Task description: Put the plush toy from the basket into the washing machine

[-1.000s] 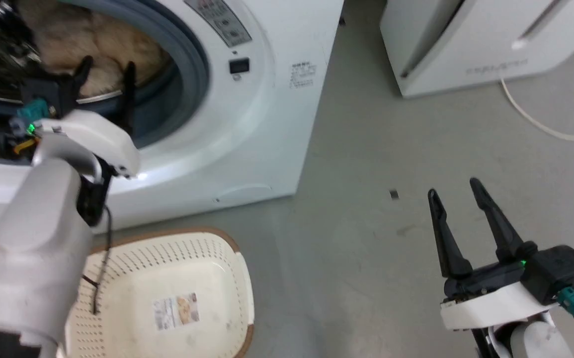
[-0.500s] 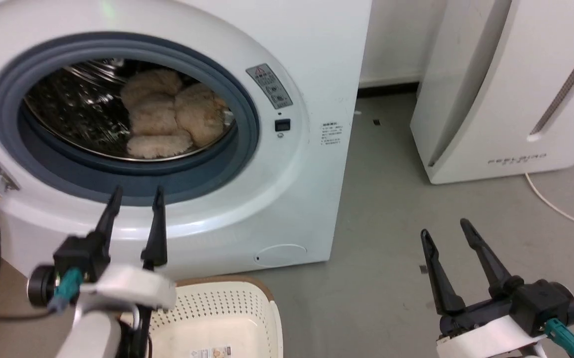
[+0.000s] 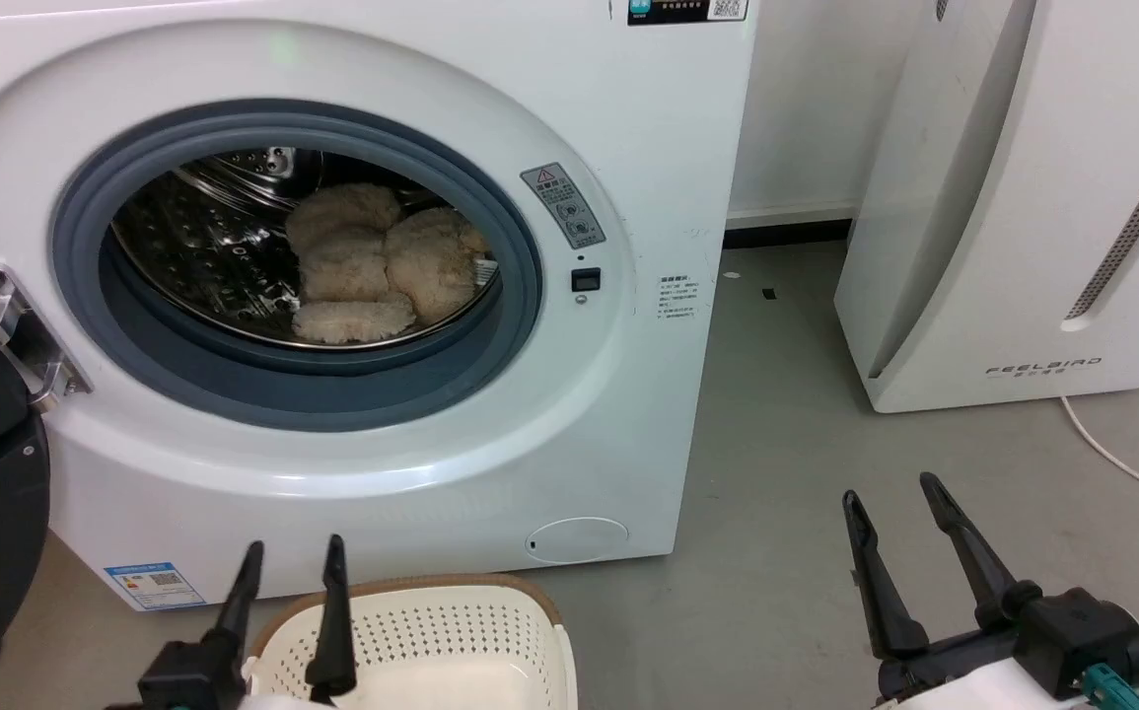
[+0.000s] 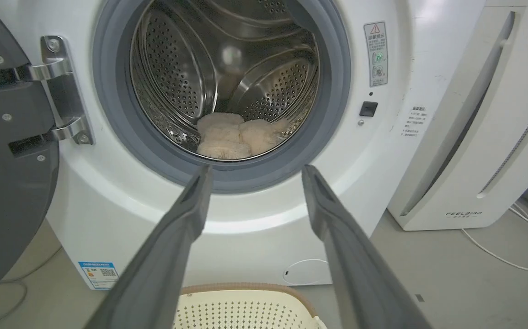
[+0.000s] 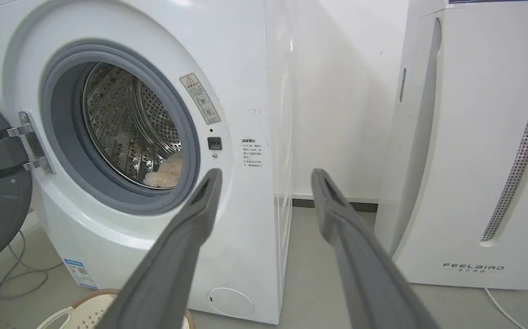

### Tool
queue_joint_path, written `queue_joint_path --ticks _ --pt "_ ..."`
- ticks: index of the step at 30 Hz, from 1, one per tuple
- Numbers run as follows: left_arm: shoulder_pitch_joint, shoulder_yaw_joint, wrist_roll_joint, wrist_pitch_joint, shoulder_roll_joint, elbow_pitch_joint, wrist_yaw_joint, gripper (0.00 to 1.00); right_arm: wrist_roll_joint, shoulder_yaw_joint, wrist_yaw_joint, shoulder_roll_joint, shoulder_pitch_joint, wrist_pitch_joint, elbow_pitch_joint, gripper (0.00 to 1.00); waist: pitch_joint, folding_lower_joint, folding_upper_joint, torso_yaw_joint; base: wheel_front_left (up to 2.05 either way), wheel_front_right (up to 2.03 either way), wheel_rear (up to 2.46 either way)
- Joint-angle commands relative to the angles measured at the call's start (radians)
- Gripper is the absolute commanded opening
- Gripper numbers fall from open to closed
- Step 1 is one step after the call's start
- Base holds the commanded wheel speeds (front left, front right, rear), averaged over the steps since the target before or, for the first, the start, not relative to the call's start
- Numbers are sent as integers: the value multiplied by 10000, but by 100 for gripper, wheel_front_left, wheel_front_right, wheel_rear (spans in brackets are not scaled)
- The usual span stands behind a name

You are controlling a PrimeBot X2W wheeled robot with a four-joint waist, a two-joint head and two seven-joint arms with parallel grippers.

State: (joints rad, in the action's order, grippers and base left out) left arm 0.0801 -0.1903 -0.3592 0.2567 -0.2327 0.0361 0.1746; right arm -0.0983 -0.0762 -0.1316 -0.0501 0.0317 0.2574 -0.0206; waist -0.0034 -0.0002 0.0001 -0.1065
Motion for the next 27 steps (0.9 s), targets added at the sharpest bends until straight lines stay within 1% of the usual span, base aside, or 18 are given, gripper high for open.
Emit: queue_joint_path --ticks 1,6,13,14,27 --pt "144 -20 93 50 51 -51 44 100 -79 -3 9 -1 122 44 6 100 -26 2 -1 26 0 0 0" --pt "370 23 373 51 235 7 -8 100 -92 -16 9 -1 190 44 -94 100 -94 2 -1 132 0 0 0" --pt "387 97 548 51 415 37 -228 100 -72 -44 9 -1 202 44 -145 100 -94 2 -1 215 0 0 0" --pt "283 84 507 -3 383 28 -209 0 -1 -22 0 0 75 -3 -107 0 -94 2 -1 216 0 0 0" --pt "195 223 745 -212 490 3 -320 0 79 44 1 0 39 -207 -81 0 -84 2 -1 286 0 0 0"
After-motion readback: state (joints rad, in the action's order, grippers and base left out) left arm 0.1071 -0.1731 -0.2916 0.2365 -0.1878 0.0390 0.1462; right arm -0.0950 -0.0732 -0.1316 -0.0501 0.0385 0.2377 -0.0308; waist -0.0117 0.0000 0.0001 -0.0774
